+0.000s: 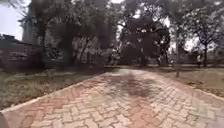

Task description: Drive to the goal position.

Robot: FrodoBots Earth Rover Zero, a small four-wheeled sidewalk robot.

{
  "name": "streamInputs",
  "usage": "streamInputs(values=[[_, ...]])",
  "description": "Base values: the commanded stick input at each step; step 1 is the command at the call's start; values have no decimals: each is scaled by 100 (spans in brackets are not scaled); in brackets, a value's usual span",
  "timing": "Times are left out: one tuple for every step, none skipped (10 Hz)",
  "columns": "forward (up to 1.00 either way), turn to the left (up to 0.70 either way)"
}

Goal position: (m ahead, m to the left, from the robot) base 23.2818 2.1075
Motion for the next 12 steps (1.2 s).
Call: streamInputs(values=[[70,0],[70,0],[70,0],[70,-4],[70,-21],[70,-11],[70,-6],[70,0],[70,0],[70,0],[70,0],[70,0]])
